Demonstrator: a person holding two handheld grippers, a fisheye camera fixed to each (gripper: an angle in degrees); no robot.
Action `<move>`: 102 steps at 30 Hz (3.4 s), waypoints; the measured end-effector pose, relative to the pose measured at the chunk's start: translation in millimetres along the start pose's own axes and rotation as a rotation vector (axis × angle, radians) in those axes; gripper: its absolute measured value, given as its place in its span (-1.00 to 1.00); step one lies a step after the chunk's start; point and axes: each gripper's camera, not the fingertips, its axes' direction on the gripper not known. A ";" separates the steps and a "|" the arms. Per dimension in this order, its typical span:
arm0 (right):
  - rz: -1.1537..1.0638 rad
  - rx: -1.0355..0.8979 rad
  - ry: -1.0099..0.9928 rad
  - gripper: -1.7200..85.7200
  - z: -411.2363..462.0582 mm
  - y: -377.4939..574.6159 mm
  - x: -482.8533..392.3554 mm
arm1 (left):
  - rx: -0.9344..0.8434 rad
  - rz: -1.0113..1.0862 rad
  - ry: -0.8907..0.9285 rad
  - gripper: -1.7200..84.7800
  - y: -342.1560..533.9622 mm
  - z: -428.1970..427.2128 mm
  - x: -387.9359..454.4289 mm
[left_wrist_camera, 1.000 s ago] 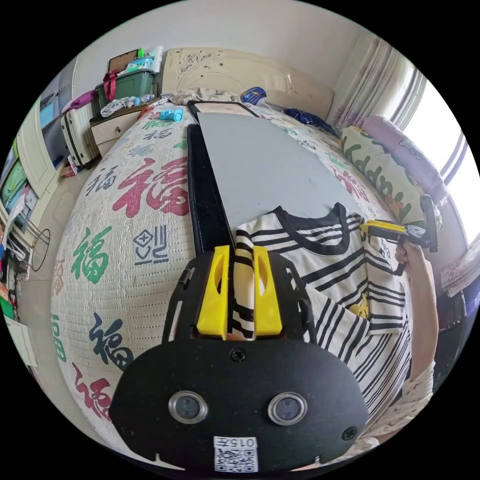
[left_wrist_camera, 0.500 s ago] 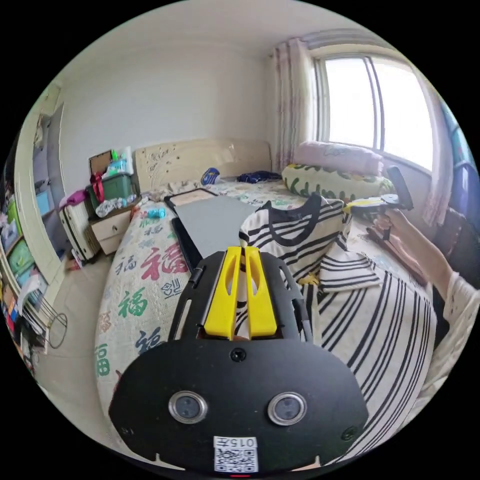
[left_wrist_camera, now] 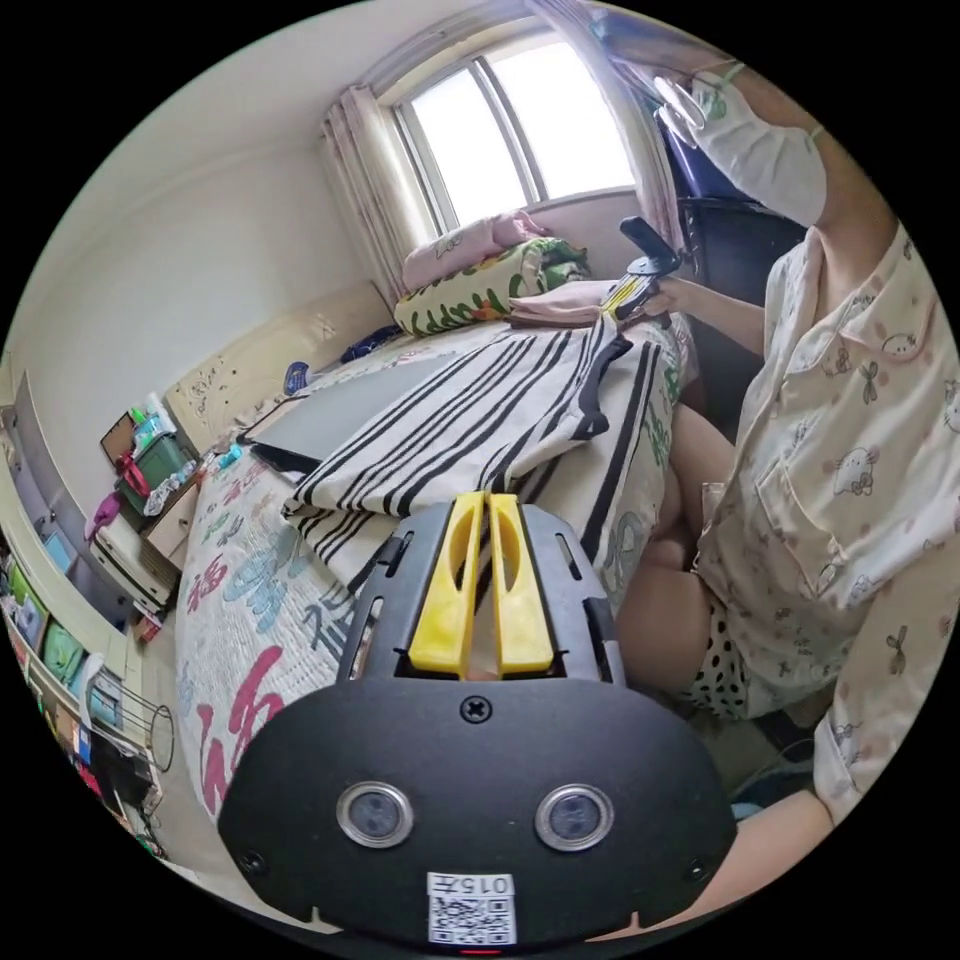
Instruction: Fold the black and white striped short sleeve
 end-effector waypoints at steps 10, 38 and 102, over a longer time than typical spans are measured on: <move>-0.012 -0.067 -0.178 -0.84 9.5 -6.3 77.9 | 0.269 -0.154 0.254 -0.91 17.5 -79.4 -92.1; 0.794 0.133 -0.119 -0.95 230.9 -234.6 463.2 | -0.042 -0.994 0.186 -0.96 85.7 205.4 -481.1; 0.138 0.723 0.108 -0.95 413.3 -48.4 273.6 | 0.272 -0.425 0.420 -0.95 -111.5 357.0 52.9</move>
